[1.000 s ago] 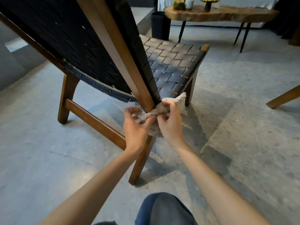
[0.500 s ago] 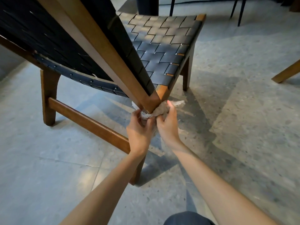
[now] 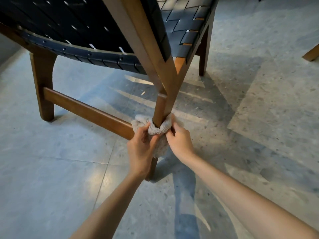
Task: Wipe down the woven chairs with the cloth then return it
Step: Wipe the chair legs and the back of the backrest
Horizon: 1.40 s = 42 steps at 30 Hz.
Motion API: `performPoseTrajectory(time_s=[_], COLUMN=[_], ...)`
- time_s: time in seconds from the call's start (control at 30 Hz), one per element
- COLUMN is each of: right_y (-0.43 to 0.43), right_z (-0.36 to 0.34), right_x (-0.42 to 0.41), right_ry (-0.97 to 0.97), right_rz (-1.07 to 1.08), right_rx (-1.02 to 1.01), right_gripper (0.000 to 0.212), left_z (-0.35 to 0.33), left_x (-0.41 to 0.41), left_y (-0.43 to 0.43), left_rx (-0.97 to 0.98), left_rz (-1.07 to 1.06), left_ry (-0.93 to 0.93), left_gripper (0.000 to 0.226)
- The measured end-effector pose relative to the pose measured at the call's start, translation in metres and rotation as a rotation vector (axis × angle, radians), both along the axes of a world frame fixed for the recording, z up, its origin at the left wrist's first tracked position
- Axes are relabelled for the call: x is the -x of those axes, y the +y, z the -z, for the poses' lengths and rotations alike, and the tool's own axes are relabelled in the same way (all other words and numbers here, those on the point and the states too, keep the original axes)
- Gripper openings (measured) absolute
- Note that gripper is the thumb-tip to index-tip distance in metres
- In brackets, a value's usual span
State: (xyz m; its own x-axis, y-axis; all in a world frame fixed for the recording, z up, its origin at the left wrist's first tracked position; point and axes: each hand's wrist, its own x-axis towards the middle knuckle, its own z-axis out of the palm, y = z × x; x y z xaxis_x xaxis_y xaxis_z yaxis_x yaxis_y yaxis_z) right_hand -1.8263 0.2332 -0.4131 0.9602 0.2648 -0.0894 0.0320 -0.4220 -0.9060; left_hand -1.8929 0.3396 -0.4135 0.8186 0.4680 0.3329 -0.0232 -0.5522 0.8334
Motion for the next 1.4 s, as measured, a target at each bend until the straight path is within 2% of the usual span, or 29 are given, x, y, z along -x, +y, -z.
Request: performPoseTrajectory(time_s=[0.13,0.3,0.47,0.57,0.7,0.83,0.97,1.1,1.23,1.4], right_y=[0.001,0.006,0.011,0.017,0.02,0.019,0.019,0.015,0.014,0.011], right_z=[0.02,0.046,0.07,0.077,0.072,0.042,-0.012,-0.068,-0.11,-0.106], right_x=[0.02,0.053,0.08,0.091,0.091,0.085,0.052,0.015,-0.02,-0.025], right_ry=[-0.035,-0.007,0.191,0.316,0.349,0.225,0.052,-0.142,-0.293,-0.253], right_rz=[-0.026,-0.014,-0.065,-0.07,-0.002,0.16,0.307,0.321,0.314,0.262], right_rx=[-0.008,0.015,0.099,0.06,0.068,-0.101,-0.209,-0.265,-0.118,0.034], right_gripper=[0.024,0.023,0.017,0.016,0.013,0.027,0.046,0.048,0.044,0.041], left_z=[0.025,0.057,0.09,0.1,0.088,0.058,0.015,-0.032,-0.077,-0.073], left_x=[0.021,0.053,0.083,0.095,0.096,0.072,0.037,-0.007,-0.055,-0.064], left_y=[-0.001,-0.009,0.004,0.011,0.014,0.003,-0.014,-0.012,-0.002,0.007], left_rx=[-0.023,0.239,0.451,0.477,0.523,0.531,0.393,0.233,0.285,0.302], left_rz=[-0.04,-0.151,-0.144,-0.091,-0.068,-0.077,-0.036,0.024,0.146,0.175], left_ry=[-0.027,-0.042,0.109,0.166,0.203,0.111,-0.021,-0.177,-0.155,-0.089], left_gripper=[0.043,0.047,0.046,0.037,0.034,0.039,0.037,0.039,0.044,0.042])
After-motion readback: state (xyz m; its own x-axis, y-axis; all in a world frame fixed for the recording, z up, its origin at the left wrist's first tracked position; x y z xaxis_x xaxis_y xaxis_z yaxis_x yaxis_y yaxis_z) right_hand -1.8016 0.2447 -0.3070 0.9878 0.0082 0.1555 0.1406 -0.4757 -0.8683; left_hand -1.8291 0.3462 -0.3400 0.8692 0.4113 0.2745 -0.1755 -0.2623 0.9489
